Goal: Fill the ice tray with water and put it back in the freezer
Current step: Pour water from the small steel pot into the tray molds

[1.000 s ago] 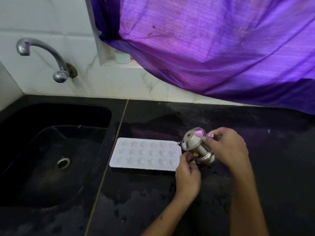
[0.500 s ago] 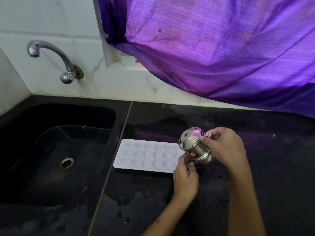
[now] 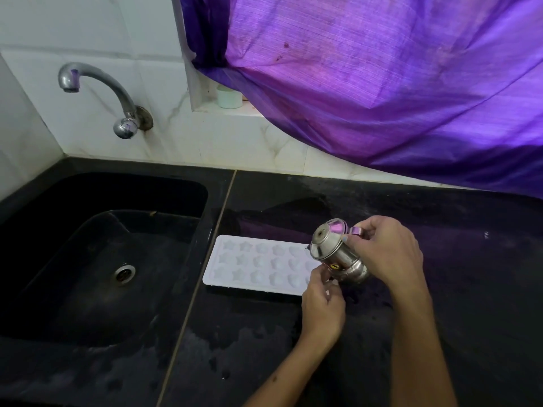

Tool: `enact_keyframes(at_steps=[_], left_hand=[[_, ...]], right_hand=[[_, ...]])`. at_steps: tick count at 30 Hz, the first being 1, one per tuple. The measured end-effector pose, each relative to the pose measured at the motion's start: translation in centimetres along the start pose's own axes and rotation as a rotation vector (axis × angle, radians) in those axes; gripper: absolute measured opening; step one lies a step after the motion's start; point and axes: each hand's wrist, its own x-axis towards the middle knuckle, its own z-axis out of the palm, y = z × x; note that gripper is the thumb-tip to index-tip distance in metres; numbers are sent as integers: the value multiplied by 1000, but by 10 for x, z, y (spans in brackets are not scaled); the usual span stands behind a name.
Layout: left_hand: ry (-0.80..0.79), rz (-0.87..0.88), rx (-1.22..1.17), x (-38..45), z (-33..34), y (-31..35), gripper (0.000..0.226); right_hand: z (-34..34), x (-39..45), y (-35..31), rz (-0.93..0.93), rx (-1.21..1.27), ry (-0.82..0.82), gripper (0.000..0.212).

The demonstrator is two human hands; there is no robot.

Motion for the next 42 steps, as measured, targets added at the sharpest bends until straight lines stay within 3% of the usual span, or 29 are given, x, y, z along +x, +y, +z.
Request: enact_keyframes(at_steps=[30, 42], left_hand=[[76, 64, 40, 5, -18, 7, 33], [-62, 27, 91, 9, -44, 4, 32]], right_hand=[[-1, 3, -15, -47, 103, -55, 12], [11, -2, -40, 16, -32, -46, 15]])
